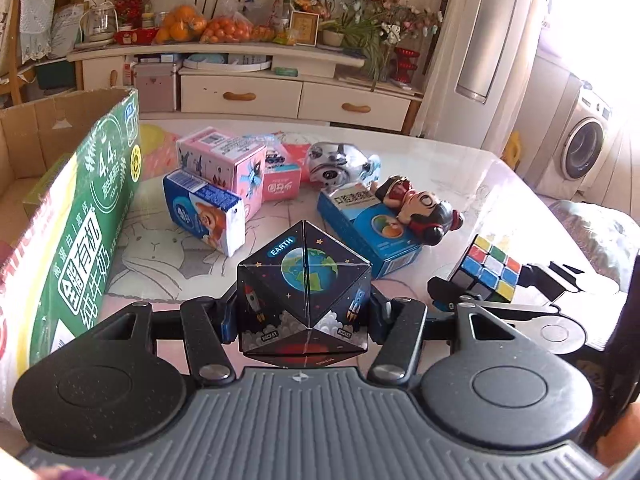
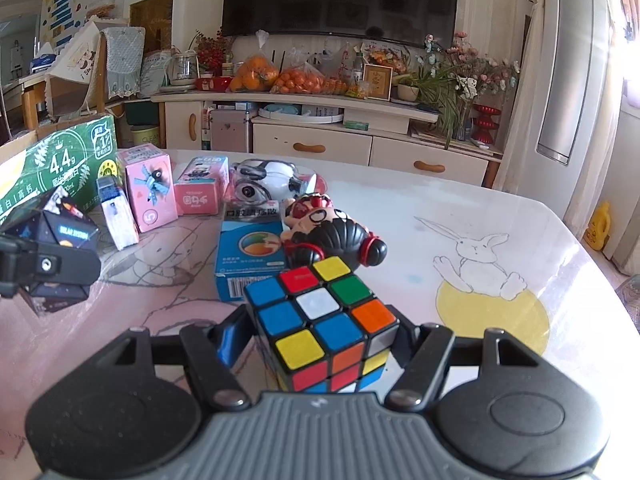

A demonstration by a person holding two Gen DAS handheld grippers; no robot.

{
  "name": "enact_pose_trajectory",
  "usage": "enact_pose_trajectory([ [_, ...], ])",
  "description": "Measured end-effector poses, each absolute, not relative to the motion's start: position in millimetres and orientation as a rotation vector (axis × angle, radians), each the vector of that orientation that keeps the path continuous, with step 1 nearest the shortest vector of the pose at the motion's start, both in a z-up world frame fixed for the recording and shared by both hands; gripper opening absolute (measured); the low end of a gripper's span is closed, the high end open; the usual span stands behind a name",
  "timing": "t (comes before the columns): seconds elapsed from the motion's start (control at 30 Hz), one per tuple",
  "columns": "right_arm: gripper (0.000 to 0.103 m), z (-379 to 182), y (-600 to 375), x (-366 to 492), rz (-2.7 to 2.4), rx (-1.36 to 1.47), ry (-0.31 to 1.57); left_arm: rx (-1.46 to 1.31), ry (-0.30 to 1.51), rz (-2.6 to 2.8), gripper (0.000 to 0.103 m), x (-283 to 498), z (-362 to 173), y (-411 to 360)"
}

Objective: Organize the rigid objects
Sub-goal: 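Carry the pyramid box and Rubik's cube into the cardboard box and open both grippers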

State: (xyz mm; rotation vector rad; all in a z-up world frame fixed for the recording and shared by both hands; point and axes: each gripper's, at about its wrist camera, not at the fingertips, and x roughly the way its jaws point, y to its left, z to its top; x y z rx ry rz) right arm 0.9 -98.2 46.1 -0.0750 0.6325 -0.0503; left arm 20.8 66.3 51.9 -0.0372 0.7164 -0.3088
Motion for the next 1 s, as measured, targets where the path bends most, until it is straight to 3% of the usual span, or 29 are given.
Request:
enact_pose_trajectory([
  [1.0, 0.069, 104.2, -8.5, -21.6, 0.04, -0.077, 0.49, -0.143, 0.558, -0.3, 0.071, -3.0, 128.9, 150.1],
])
